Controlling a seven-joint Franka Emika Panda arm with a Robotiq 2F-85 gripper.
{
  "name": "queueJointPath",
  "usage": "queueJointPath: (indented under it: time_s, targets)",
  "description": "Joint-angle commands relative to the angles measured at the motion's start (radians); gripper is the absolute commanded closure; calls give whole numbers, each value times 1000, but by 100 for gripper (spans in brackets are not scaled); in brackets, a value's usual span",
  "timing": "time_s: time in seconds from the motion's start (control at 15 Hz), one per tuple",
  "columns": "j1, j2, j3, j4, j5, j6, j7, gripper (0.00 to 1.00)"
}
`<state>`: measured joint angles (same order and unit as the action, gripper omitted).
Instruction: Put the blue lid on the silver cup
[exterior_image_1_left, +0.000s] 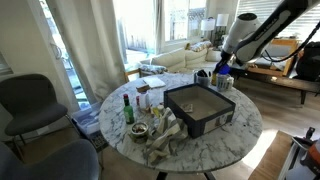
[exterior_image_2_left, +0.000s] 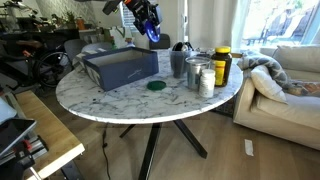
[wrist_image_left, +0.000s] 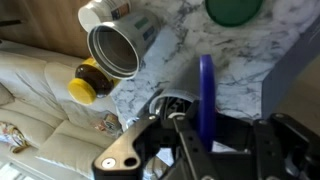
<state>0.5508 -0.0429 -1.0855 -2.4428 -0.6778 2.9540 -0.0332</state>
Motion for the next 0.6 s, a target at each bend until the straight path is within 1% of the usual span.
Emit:
queueJointPath:
  time_s: [0.0,0.07,0.13,0.2,0.27,0.33,0.4,0.47,0.53]
  targets:
    - [-244,18,237,-6,59,14,-41,100]
    - [-114,3,107,-2,21,2,-17,100]
    - [-155,5,154,-1,32,2,-25,100]
    - [-172,8,177,0,38,2,-26,100]
    - [-348,17,353,1,98,6,-78,100]
    - [-382,-1,369,1,115,2,-124,100]
    - [-280,-18,248,-4,136,18,-185,100]
    - [-316,-31,257,-6,166,27,-243,100]
    - [-323,-40,231,-4,205,46,-286,100]
